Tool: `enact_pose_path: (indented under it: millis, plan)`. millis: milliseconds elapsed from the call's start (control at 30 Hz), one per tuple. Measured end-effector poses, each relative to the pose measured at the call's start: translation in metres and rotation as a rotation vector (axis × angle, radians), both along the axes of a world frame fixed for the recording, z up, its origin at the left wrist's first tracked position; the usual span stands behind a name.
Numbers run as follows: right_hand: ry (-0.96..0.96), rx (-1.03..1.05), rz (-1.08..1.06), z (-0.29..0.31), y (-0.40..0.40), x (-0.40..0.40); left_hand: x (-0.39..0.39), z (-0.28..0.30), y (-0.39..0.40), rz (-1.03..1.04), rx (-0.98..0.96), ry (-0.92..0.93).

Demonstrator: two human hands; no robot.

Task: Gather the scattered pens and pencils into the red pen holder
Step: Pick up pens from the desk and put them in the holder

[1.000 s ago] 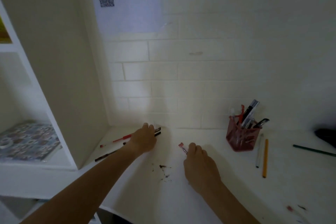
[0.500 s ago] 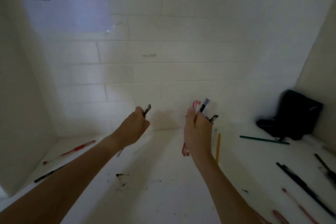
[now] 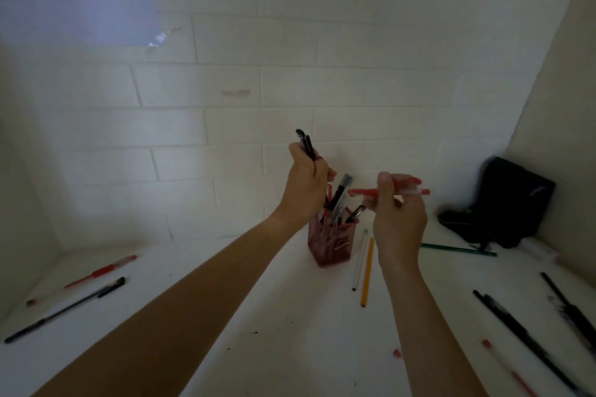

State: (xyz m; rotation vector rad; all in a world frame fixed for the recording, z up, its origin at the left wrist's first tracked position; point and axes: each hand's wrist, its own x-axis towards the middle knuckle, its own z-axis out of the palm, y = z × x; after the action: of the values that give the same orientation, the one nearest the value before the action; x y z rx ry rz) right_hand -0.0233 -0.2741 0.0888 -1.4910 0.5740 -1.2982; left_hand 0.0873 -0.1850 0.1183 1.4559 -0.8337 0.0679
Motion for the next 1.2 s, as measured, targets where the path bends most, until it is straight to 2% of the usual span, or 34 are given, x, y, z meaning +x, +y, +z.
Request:
enact_pose_path:
  millis: [100, 200, 233, 333, 400, 500, 633, 700, 867, 1033, 1100, 1200]
  plan:
    - [0.195, -0.200, 0.027, -0.012, -0.002, 0.005, 0.001, -0.023, -0.012, -0.024, 0.064, 0.041]
    - [0.358, -0.358, 0.029, -0.024, -0.004, 0.012, 0.002, -0.044, -0.016, 0.006, 0.173, -0.056]
    - [0.397, -0.387, 0.036, -0.026, -0.004, 0.014, 0.002, -0.049, -0.016, 0.041, 0.223, -0.101]
    - [0.470, -0.384, 0.078, -0.029, -0.002, 0.018, 0.001, -0.060, -0.017, 0.316, 0.455, -0.287]
    - [0.447, -0.342, 0.072, -0.028, 0.000, 0.019, -0.002, -0.061, -0.014, 0.398, 0.488, -0.300]
    - [0.345, -0.287, 0.021, -0.024, 0.004, 0.016, -0.003, -0.067, -0.012, 0.302, 0.474, -0.228]
    - [0.299, -0.284, -0.022, -0.023, 0.005, 0.013, -0.005, -0.064, -0.007, 0.003, 0.385, -0.007]
    - [0.274, -0.268, -0.016, -0.024, 0.004, 0.013, -0.002, -0.065, -0.007, -0.055, 0.398, 0.012]
    - [0.288, -0.366, -0.077, -0.027, 0.005, 0.015, 0.006, -0.075, -0.006, -0.117, 0.529, -0.057]
    - [0.509, -0.375, -0.203, -0.035, 0.001, 0.017, 0.009, -0.067, -0.011, -0.035, 0.540, -0.057]
    - [0.591, -0.340, -0.151, -0.042, -0.005, 0.019, 0.008, -0.063, -0.015, 0.020, 0.555, -0.108]
    - [0.506, -0.303, 0.056, -0.043, -0.006, 0.021, 0.007, -0.062, -0.020, 0.080, 0.531, -0.152]
